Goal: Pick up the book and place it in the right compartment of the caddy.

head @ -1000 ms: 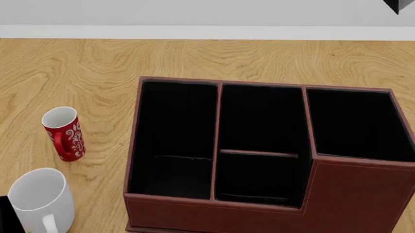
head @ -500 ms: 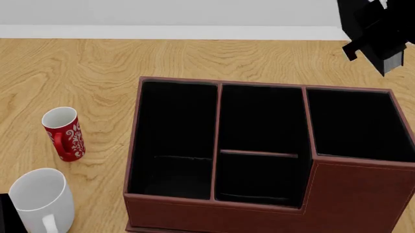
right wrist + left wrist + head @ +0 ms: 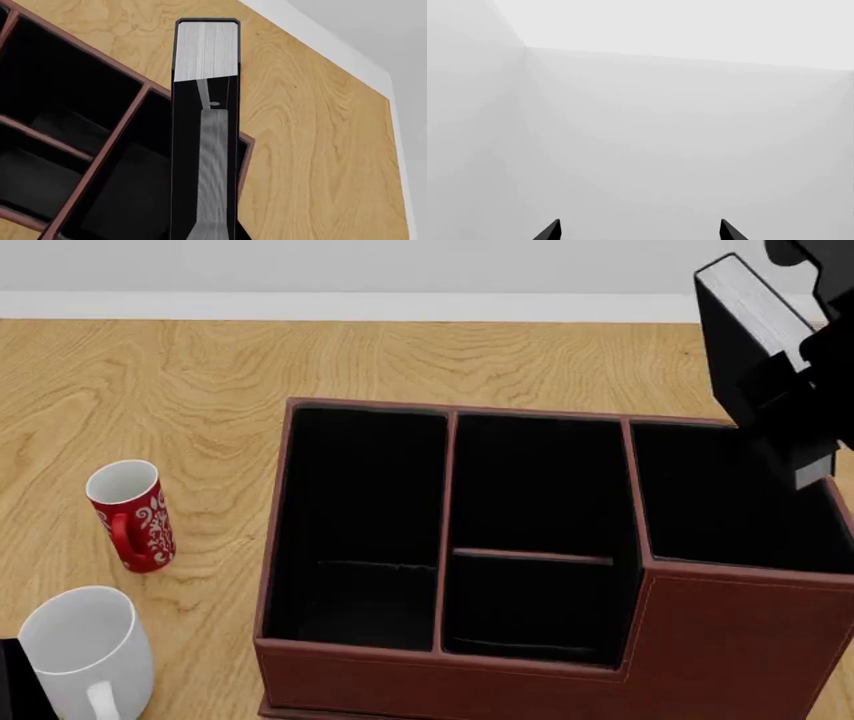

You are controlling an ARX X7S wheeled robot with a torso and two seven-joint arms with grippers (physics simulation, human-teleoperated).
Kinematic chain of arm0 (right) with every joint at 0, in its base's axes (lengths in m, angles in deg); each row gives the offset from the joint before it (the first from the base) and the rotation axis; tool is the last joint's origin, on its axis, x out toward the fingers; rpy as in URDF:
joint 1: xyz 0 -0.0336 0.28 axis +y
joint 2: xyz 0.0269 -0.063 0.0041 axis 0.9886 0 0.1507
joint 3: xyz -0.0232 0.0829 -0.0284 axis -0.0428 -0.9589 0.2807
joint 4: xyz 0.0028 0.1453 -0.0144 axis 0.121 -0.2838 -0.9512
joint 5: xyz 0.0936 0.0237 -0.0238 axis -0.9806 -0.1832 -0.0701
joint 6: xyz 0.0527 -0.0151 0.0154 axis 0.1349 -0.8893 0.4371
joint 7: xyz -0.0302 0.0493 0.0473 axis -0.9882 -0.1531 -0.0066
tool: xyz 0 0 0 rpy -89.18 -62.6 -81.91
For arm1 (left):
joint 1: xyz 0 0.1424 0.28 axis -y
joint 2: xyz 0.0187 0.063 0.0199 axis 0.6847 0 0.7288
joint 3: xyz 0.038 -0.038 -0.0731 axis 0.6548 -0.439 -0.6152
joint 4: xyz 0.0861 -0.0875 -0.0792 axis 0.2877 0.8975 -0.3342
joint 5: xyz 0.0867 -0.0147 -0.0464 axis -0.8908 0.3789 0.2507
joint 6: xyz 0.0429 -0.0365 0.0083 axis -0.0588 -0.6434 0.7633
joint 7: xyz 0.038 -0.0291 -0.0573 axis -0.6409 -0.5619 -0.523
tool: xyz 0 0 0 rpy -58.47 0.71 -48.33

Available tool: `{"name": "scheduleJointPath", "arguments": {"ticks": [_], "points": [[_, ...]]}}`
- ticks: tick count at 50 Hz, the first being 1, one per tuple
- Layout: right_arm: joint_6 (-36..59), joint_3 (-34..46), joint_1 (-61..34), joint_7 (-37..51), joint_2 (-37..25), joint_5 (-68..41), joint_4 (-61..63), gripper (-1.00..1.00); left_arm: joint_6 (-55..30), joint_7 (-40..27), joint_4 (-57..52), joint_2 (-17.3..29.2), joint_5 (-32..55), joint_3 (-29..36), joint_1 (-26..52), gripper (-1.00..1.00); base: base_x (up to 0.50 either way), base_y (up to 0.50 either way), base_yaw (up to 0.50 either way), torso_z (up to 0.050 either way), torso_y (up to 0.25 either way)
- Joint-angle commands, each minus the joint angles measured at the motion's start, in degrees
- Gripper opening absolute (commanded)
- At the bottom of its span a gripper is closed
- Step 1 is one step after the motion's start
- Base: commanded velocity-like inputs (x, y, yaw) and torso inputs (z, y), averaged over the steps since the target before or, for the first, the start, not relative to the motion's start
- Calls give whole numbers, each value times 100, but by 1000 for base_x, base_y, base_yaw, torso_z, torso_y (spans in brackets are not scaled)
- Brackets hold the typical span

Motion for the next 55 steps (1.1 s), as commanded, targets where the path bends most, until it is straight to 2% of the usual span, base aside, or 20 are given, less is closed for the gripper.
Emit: {"name": "scheduleJointPath", "arguments": {"ticks": [1,55], "points": [[202,-144,228,120,-263,92,640,-100,11,-6,-2,13,-14,22,4,100,0,0,0,0,0],[-484,-711,1199,663,5,-84,135,-100,-87,-127,18,41,-49,33,37,100,0,0,0,0,2]]}}
